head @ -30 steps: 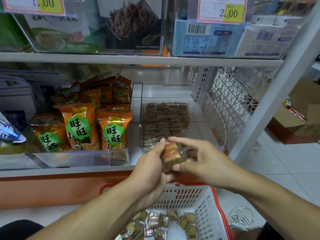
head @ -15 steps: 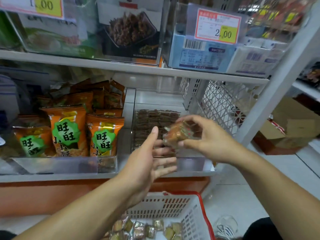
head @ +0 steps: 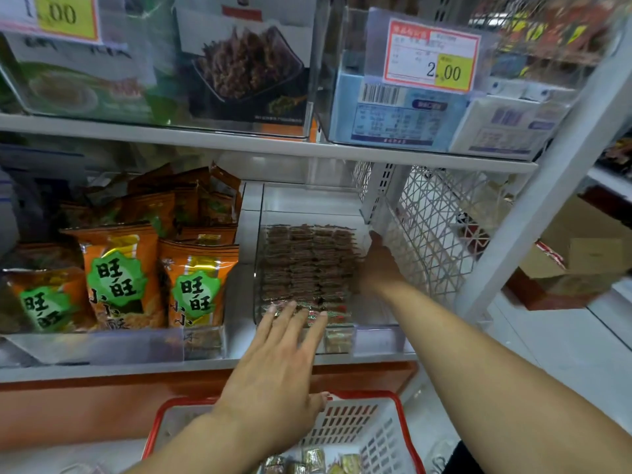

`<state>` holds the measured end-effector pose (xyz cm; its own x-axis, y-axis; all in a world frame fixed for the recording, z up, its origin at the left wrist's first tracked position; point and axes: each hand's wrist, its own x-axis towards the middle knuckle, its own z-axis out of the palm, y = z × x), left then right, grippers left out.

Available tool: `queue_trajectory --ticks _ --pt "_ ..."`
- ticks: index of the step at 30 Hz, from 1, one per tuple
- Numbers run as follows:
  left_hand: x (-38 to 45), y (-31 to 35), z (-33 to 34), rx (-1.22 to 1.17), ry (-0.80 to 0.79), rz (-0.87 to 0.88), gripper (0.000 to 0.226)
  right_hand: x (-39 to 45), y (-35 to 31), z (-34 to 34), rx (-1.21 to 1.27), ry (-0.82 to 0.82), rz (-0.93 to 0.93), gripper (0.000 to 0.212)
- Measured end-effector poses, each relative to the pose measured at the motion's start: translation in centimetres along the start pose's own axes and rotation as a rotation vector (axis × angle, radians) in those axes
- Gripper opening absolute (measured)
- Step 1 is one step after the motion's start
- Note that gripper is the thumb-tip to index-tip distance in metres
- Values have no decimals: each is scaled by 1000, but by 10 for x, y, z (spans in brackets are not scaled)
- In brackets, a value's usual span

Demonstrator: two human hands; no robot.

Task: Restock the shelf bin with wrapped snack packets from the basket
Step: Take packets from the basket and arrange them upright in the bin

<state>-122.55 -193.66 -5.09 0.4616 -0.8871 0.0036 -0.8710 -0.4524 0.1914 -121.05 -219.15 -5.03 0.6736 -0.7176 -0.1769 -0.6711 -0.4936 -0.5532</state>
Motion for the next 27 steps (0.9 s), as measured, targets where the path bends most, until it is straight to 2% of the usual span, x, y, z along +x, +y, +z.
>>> queue_trajectory --ticks 5,10,16,18,20,22,23,24,25,27 --pt "-1 -3 0 39 -40 27 104 6 0 6 18 -72 10 79" --pt "1 -2 5 34 -36 26 105 4 0 6 8 -29 -29 63" --pt "-5 -6 2 -16 -12 45 102 -17 -12 -8 -169 -111 -183 63" --pt "-11 -5 0 -2 9 83 98 -30 -21 -19 -215 -24 -227 61" --pt "-20 -3 -1 -12 64 159 90 -48 -30 -29 -49 200 -283 55" --pt "-31 -1 1 -64 124 254 78 -80 -37 -34 258 500 -561 44" --pt "-37 -1 4 -100 107 278 73 -99 -37 -32 343 588 -760 37" --pt "-43 -2 8 -133 46 282 68 -117 -32 -23 359 610 -945 32" --pt "-49 -4 16 -159 -49 265 65 -136 -24 -7 333 549 -1082 28" --pt "-62 -14 42 -156 -252 188 60 -166 6 38 141 240 -1171 21"
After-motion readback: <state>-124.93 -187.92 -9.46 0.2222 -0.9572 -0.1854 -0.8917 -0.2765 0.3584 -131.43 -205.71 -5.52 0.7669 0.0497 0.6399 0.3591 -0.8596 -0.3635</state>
